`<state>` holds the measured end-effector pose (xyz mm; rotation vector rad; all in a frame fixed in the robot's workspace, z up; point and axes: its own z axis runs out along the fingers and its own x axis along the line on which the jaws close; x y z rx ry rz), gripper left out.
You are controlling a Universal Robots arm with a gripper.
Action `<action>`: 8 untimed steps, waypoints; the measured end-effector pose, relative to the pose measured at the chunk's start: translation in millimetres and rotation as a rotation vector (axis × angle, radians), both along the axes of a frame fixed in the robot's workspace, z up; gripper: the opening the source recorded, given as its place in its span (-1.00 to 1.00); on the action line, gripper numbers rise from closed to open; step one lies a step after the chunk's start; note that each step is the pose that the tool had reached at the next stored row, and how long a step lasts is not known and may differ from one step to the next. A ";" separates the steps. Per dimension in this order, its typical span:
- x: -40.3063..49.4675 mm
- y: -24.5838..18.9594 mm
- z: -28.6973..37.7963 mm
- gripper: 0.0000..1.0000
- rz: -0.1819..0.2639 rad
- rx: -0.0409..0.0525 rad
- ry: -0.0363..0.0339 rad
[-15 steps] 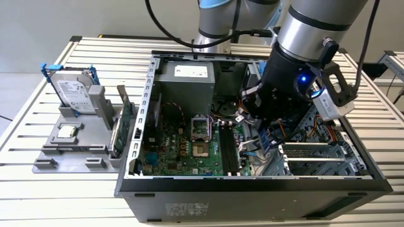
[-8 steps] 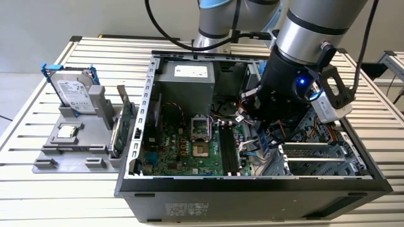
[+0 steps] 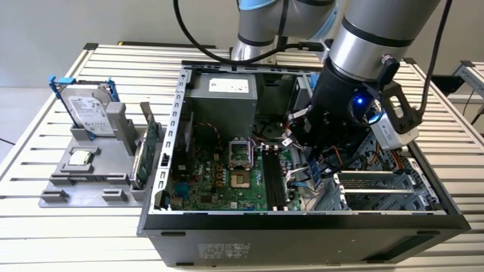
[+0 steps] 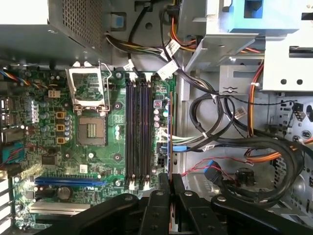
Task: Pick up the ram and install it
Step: 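Insert the ram into the slot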
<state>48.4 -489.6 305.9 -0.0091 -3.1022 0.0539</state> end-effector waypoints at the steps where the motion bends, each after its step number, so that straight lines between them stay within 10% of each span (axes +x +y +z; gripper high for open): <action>1: 0.0 0.0 -0.3 -1.00 0.000 -0.0001 0.0000; 8: 0.0 0.0 -0.7 -1.00 0.000 -0.0001 0.0000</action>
